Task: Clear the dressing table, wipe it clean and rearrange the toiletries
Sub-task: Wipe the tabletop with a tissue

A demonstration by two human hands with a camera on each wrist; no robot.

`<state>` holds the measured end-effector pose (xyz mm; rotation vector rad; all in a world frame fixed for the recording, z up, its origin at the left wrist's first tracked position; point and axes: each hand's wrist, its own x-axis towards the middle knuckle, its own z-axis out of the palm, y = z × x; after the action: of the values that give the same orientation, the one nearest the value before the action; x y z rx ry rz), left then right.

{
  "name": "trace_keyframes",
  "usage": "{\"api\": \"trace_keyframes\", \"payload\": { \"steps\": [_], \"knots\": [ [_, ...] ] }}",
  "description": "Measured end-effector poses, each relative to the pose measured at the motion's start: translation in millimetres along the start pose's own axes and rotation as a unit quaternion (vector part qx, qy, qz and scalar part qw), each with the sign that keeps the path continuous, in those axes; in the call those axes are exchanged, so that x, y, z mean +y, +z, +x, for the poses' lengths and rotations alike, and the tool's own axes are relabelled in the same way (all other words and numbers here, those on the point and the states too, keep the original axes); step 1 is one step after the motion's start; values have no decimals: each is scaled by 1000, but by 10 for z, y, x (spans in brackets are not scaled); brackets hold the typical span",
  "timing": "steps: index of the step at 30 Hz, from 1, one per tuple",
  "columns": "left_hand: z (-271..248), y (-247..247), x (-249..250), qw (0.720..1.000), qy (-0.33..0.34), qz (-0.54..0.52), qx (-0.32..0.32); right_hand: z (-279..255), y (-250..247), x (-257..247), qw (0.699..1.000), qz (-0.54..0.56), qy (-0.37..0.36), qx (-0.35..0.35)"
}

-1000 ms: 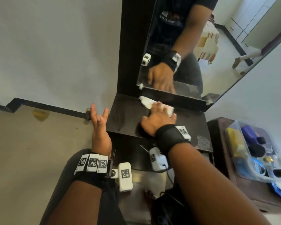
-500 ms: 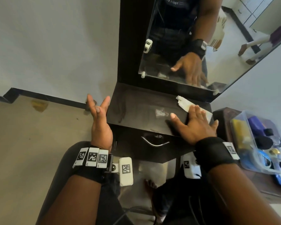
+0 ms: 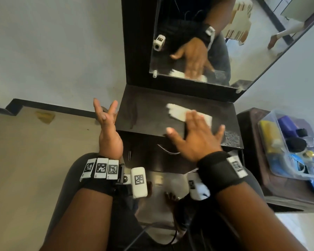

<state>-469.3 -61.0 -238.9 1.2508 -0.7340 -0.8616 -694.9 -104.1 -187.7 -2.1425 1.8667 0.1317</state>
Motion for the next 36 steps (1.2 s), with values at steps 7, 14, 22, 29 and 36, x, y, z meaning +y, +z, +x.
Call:
{"api": "trace_keyframes", "payload": {
  "steps": [7, 14, 22, 29, 36],
  "knots": [
    [0, 38, 47, 1000, 5, 9, 4, -87, -57, -39, 1000, -5, -4, -15],
    [-5, 21, 61, 999, -10, -36, 18, -160, 210, -1013, 977, 17, -208, -39],
    [-5, -23, 30, 999, -25, -26, -3, -177, 13, -167, 999, 17, -43, -17],
    [4, 33, 20, 997, -41, -63, 15, -500, 116, -891, 976, -4, -200, -85],
    [-34, -38, 85, 991, -72, -114, -12, 282, -55, -1375, 971, -13, -219, -96]
  ]
}}
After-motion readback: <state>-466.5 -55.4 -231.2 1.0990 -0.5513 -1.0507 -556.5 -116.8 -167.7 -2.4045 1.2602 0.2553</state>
